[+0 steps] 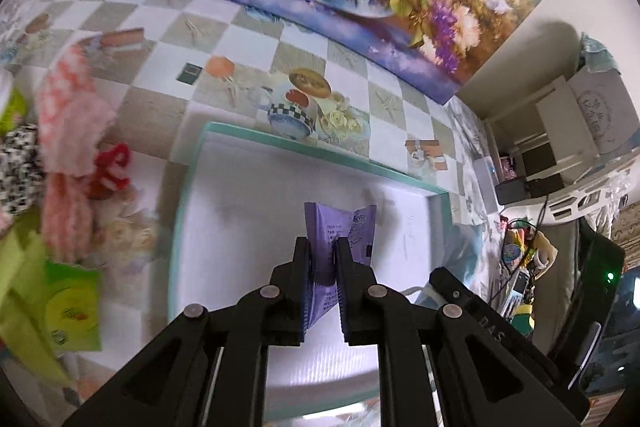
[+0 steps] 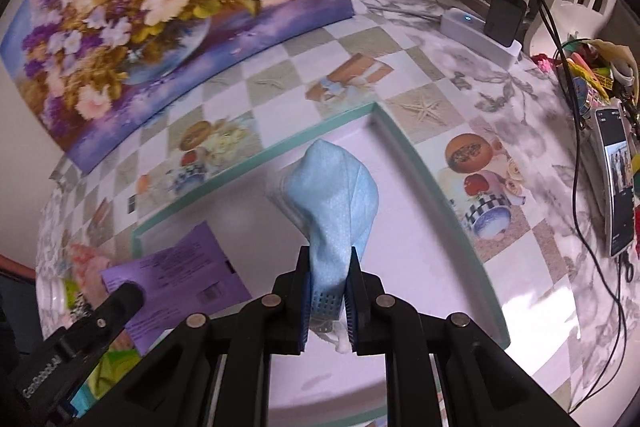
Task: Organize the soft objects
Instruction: 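Carry the purple packet and blue mask into the white tray and release both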
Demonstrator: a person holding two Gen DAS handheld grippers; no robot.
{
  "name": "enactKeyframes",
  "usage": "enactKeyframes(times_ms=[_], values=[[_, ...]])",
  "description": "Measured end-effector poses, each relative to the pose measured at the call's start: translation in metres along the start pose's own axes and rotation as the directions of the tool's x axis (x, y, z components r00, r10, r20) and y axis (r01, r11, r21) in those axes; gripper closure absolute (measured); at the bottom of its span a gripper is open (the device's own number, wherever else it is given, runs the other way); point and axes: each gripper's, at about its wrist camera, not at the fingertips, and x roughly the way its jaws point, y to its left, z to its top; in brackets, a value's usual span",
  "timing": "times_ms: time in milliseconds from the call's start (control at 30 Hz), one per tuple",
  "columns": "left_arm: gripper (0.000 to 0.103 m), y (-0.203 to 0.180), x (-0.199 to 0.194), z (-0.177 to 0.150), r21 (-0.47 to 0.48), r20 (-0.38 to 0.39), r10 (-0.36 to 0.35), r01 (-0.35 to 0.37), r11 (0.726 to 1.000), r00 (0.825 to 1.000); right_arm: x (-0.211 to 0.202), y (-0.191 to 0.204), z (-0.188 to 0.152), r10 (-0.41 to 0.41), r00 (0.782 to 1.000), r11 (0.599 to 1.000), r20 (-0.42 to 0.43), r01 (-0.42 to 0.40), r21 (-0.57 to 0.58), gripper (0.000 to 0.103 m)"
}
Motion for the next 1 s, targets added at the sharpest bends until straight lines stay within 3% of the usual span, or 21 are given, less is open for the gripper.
enactKeyframes(times_ms=[200,267,433,500,700,800,933,1000], values=[[0.090,-0.002,0.029,0.007,0.023,-0.026,0.038,-0.038,0.999,0.999,0.017,0.000,0.010,-0.041,0.999,0.999,-0.021,0.041,-0.023,0.085],[0.084,-0.004,0.034,0.006,0.062,-0.039,0.077,-0.074,0.995,0.996,0.019,-0.001,0.012,-0.044,0.999,0.999,-0.029,0.043,-0.019,0.085],[0.077,-0.007,0.029,0.007,0.102,-0.039,0.107,-0.102,0.989,0.994,0.015,0.000,0.013,-0.066,0.997,0.998,-0.030,0.065,-0.023,0.085],[0.076,-0.010,0.025,0.007,0.123,-0.025,0.125,-0.121,0.985,0.992,0.011,0.001,0.013,-0.075,0.997,0.997,-0.027,0.075,-0.027,0.077],[0.073,-0.009,0.010,0.011,0.140,0.014,0.166,-0.167,0.976,0.986,-0.002,0.006,0.014,-0.095,0.995,0.994,0.002,0.095,-0.047,0.070],[0.062,-0.007,0.004,0.013,0.155,0.048,0.216,-0.221,0.963,0.975,-0.006,0.009,0.014,-0.097,0.995,0.994,0.015,0.098,-0.054,0.057],[0.036,0.001,-0.001,0.018,0.148,0.085,0.275,-0.286,0.947,0.958,-0.006,0.016,0.012,-0.109,0.994,0.991,0.016,0.110,-0.078,0.043],[0.028,0.006,-0.003,0.019,0.130,0.103,0.301,-0.313,0.941,0.948,-0.003,0.019,0.011,-0.118,0.993,0.988,0.015,0.119,-0.095,0.035]])
